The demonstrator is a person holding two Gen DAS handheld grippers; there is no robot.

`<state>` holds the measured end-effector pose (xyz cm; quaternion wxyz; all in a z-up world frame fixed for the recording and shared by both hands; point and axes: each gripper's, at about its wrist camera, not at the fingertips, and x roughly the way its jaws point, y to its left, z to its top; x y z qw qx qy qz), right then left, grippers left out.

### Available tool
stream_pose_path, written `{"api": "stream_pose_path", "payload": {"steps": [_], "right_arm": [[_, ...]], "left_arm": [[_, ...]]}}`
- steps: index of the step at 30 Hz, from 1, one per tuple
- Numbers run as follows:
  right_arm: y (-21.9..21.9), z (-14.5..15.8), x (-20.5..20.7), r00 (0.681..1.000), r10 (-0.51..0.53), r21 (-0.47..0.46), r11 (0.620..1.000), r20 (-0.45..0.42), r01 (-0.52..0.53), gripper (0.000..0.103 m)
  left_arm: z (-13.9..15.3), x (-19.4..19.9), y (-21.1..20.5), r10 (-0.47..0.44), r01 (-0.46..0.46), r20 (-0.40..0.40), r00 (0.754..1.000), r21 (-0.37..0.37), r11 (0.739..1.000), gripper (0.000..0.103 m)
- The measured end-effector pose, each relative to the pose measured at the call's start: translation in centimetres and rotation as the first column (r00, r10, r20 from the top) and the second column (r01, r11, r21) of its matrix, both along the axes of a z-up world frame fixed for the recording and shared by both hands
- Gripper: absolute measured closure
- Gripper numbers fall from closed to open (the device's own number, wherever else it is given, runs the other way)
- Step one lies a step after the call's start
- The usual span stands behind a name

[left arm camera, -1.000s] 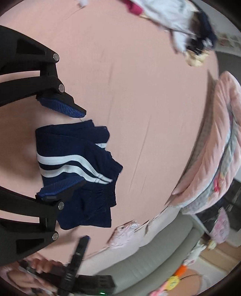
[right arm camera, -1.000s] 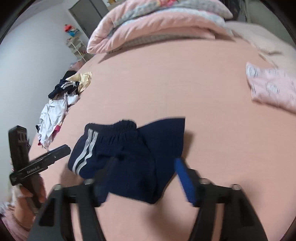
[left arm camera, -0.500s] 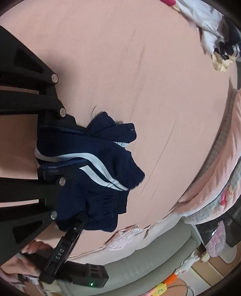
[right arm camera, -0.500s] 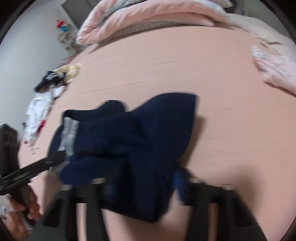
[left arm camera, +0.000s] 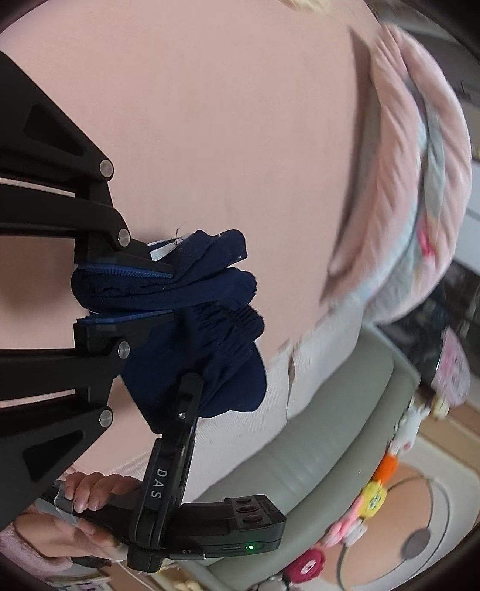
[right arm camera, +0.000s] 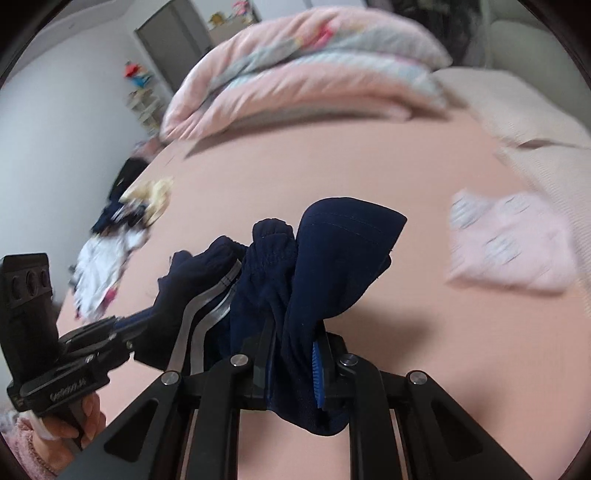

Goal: Fold clothes
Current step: 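Lift the folded shorts bundle with both grippers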

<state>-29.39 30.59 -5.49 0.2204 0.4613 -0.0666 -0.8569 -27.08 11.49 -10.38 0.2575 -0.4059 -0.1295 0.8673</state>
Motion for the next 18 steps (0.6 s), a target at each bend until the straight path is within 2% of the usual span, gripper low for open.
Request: {"api": "stream_pose_path", "payload": {"steps": [7,11,13,15,18], "right_arm": [[11.8,1.1,-5.5,0.975,-0.191,-0.009,0.982,-0.118,0.191,0.089],[17.6,0.7,-7.5,0.944,-0.296,-0.019,0.955,-0.146,0.296,0.089],[19.6,0.3,-8.6,0.93,-0.325,0.021,0.943,-0.175,0.333,0.089],[21.1,-1.1,-10.3,0.925,-0.342,0.065,0.932,-0.166,0.356,0.088],[22.5,-4.4,-12.7,0.92,-0.383,0.094,0.916,-0.085,0.39,0.086]], "left_arm": [[1.4,-8.3,10.2,-0.102,0.105,-0.05,0.993,0.054,0.993,0.089],[0.0,-12.8,15.5,-0.136,0.139,-0.035,0.99,0.098,0.985,0.089],[-1.0,-14.5,17.6,-0.145,0.147,-0.027,0.989,0.089,0.985,0.089],[-2.2,-15.6,19.2,-0.151,0.153,-0.022,0.988,0.072,0.986,0.089],[-5.0,-15.7,19.6,-0.14,0.14,0.026,0.99,0.014,0.99,0.089]]}}
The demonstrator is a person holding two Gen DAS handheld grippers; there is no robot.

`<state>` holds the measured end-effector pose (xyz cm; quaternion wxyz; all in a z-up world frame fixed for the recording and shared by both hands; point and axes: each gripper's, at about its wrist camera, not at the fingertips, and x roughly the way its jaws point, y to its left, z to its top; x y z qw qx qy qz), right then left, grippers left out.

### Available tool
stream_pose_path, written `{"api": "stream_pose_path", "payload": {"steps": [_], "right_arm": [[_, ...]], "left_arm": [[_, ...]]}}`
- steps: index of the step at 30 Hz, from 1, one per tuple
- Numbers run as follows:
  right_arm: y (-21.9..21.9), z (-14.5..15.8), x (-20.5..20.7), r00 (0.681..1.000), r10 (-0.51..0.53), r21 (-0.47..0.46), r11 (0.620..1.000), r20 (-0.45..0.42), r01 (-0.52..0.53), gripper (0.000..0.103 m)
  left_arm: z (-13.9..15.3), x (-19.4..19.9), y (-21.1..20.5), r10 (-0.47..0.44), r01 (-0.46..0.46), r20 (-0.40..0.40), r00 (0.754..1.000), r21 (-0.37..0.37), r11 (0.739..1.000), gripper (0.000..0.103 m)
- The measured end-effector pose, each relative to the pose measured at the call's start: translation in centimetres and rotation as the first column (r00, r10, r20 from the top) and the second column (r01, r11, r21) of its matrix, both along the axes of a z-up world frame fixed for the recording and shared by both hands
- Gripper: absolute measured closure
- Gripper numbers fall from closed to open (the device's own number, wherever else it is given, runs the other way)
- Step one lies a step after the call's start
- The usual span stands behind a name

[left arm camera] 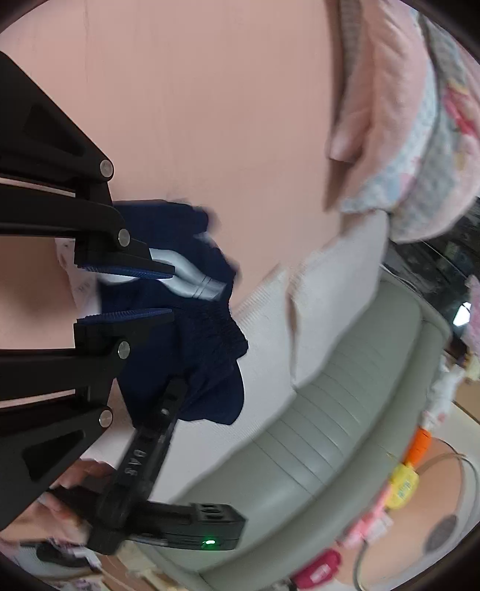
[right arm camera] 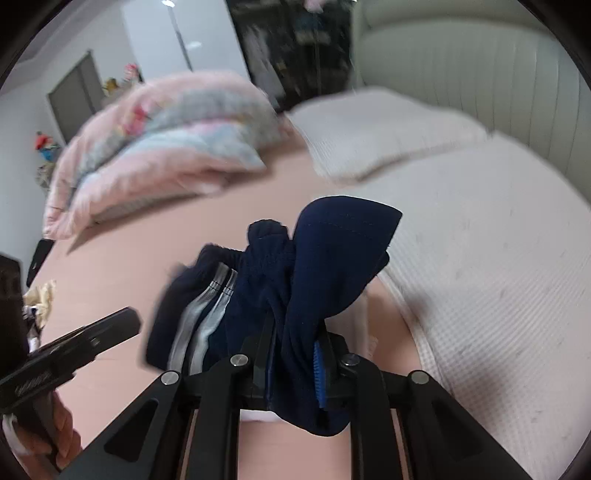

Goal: Fold clothes
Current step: 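Carry the bundle onto the white quilted pad and lower it with both grippers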

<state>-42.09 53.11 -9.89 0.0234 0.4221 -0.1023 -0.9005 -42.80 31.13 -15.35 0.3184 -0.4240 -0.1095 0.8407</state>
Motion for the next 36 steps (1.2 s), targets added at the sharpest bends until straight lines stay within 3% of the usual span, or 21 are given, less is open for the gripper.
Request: {"api": "stream_pose_path", "payload": {"steps": [1,4,7,9,10,12,14,17,18,19,21,24,26,30,31,33,36], "right_arm": [[0.5,-1.0,-0.5,0.999,-0.026,-0.001,1.0,0.027,0.026,0.085],[2.6,-3.0,-1.2,0.987,-0.133,-0.046,0.99,0.088,0.137,0.068],[4.4,-2.2,-0.5,0.974,-0.203,-0.077,0.974,0.103,0.211,0.057],[4.4,-1.0,0.0,0.973,-0.221,-0.021,0.975,0.068,0.223,0.056],[4.0,-0.6,0.0,0.976,-0.208,0.005,0.978,0.065,0.208,0.056],[2.8,-0.2,0.6,0.987,-0.148,0.035,0.989,0.066,0.146,0.056],[1.4,-0.1,1.2,0.994,-0.087,0.055,0.995,0.069,0.083,0.056],[-0.3,-1.0,1.5,0.996,-0.046,0.094,0.995,0.081,0.039,0.056],[-0.7,-1.6,1.1,0.994,-0.049,0.123,0.992,0.099,0.036,0.056],[-0.8,-2.0,0.6,0.992,-0.05,0.133,0.991,0.114,0.034,0.056],[-0.2,-2.6,0.1,0.989,-0.061,0.113,0.993,0.138,0.045,0.056],[1.1,-3.0,0.1,0.985,-0.084,0.067,0.995,0.15,0.074,0.056],[1.7,-2.7,0.4,0.986,-0.099,0.06,0.994,0.133,0.091,0.056],[1.1,-0.8,1.1,0.989,-0.148,0.128,0.981,0.004,0.146,0.056],[1.1,-0.4,1.2,0.989,-0.144,0.115,0.983,-0.017,0.145,0.056],[0.9,0.2,1.4,0.99,-0.13,0.089,0.987,-0.054,0.134,0.056],[-1.1,-1.0,0.5,0.996,-0.09,0.167,0.982,0.024,0.085,0.056]], "left_arm": [[-1.1,-0.3,0.0,0.011,-0.011,0.03,0.999,-0.024,1.0,0.089],[-3.3,-1.4,-0.7,0.031,-0.025,0.125,0.992,-0.049,0.998,0.089],[-0.9,-1.3,-1.6,0.024,-0.024,0.023,0.999,0.002,1.0,0.088],[-0.1,-2.2,-1.0,0.021,-0.022,-0.019,1.0,-0.053,0.998,0.084],[-0.5,-3.1,-0.7,0.011,-0.01,0.029,1.0,-0.051,0.999,0.081],[-2.0,-4.5,-0.6,-0.011,0.013,0.162,0.987,-0.009,1.0,0.064],[-2.7,-4.1,-0.5,-0.019,0.026,0.184,0.983,-0.034,0.999,0.056],[-3.4,-3.3,0.0,-0.042,0.053,0.181,0.983,-0.054,0.997,0.058],[-3.4,-2.7,0.2,-0.055,0.064,0.157,0.986,-0.049,0.997,0.077],[-3.4,-2.4,0.3,-0.053,0.063,0.139,0.989,-0.068,0.996,0.088],[-2.7,-1.2,0.2,-0.056,0.065,0.101,0.993,-0.092,0.994,0.093],[-1.8,1.1,-0.5,-0.083,0.089,0.107,0.991,-0.051,0.995,0.093],[-2.0,1.6,-0.6,-0.084,0.093,0.121,0.989,-0.078,0.993,0.093],[-2.8,0.5,-1.1,-0.041,0.066,0.22,0.975,-0.107,0.992,0.088],[-2.1,0.5,-1.4,-0.014,0.036,0.2,0.98,-0.102,0.994,0.087],[0.4,1.1,-1.9,0.037,-0.03,0.071,0.997,-0.093,0.995,0.086],[2.5,2.3,-0.8,-0.023,0.019,-0.069,0.997,-0.053,0.998,0.086]]}}
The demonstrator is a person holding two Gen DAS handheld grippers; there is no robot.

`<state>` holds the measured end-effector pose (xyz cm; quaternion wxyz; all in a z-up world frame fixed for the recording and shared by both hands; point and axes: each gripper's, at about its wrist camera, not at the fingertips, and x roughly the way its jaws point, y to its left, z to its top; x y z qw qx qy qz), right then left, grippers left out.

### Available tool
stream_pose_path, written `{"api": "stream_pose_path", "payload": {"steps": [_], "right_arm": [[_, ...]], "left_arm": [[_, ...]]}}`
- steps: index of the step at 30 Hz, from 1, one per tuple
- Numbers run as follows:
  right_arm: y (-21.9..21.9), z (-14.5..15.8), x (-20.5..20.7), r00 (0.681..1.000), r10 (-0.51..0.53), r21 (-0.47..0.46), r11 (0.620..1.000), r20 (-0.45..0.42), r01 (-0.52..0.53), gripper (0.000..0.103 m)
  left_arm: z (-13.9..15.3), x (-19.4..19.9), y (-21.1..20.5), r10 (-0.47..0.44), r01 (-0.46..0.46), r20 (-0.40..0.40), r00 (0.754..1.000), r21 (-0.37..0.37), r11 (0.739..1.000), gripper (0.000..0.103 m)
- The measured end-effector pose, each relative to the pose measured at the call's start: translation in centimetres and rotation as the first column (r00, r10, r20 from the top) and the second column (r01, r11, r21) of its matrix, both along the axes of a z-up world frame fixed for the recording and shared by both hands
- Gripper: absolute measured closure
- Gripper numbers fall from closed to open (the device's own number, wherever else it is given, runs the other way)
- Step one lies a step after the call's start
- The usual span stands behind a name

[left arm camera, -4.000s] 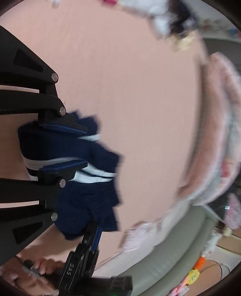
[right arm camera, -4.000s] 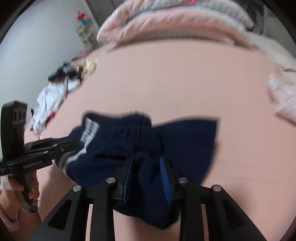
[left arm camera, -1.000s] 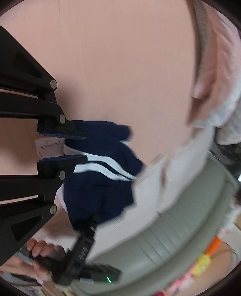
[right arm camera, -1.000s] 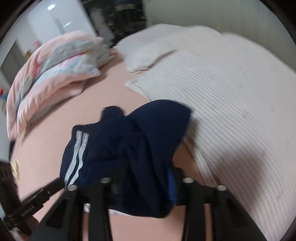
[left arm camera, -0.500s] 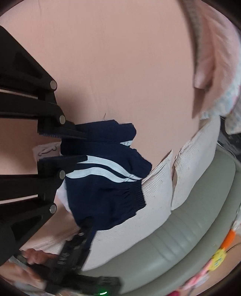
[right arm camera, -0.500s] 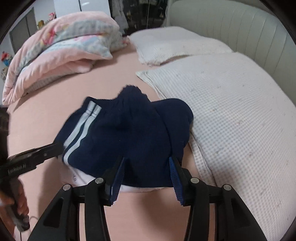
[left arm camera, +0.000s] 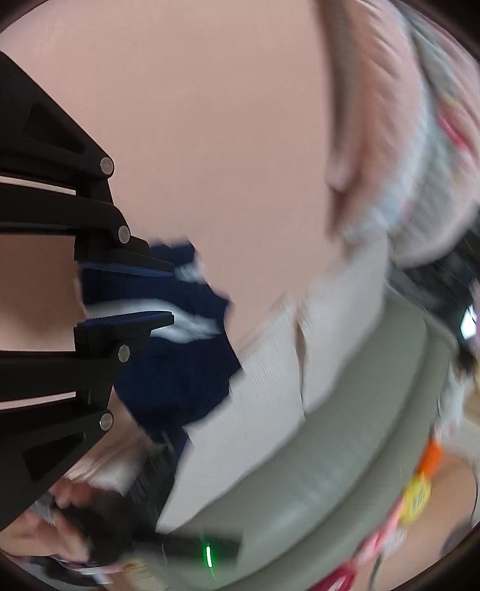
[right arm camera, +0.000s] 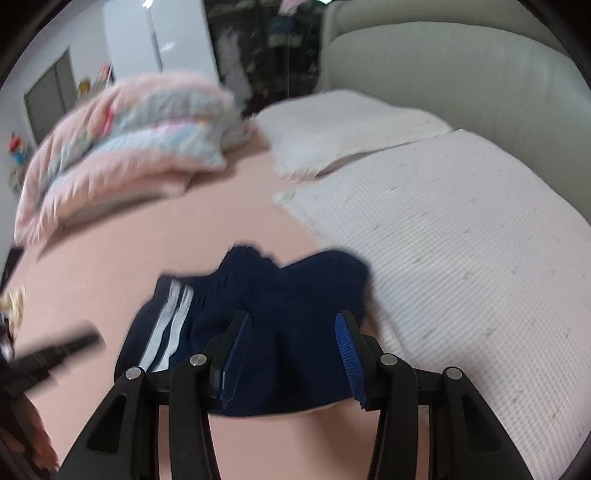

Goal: Fold clothes
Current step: 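Carry the bundle onto the white quilted pad and lower it with both grippers, then open both grippers and release the folded shorts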

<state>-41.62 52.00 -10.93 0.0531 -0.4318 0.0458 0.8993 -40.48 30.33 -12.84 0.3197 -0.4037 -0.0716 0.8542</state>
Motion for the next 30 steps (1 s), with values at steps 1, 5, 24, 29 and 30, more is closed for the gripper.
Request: {"api": "stream_pose_path", "payload": {"steps": [1,5,24,29,30], "right_arm": [[-0.8,-0.8,-0.4,0.999,0.009,0.042,0.999,0.044,-0.01,0.056],[-2.5,-3.1,-0.8,0.993,0.01,0.18,0.983,0.115,-0.03,0.054],[-4.3,1.4,2.9,0.998,0.0,0.12,0.993,0.071,-0.008,0.033],[-9.3,4.2,5.8,0.993,0.11,0.003,0.994,0.051,-0.11,0.032],[-10.7,4.7,6.4,0.991,0.126,0.012,0.992,0.043,-0.126,0.032]], "left_arm": [[-0.3,0.1,0.9,-0.026,0.026,-0.015,1.0,-0.016,1.0,0.086],[-3.5,0.1,5.5,-0.131,0.127,-0.013,0.991,-0.172,0.977,0.086],[-0.5,4.4,-10.2,0.143,-0.144,0.086,0.986,0.001,0.99,0.0],[2.2,5.4,-15.0,0.233,-0.23,0.038,0.972,-0.067,0.971,0.0],[3.0,5.7,-16.2,0.266,-0.263,0.014,0.964,-0.097,0.96,0.0]]}}
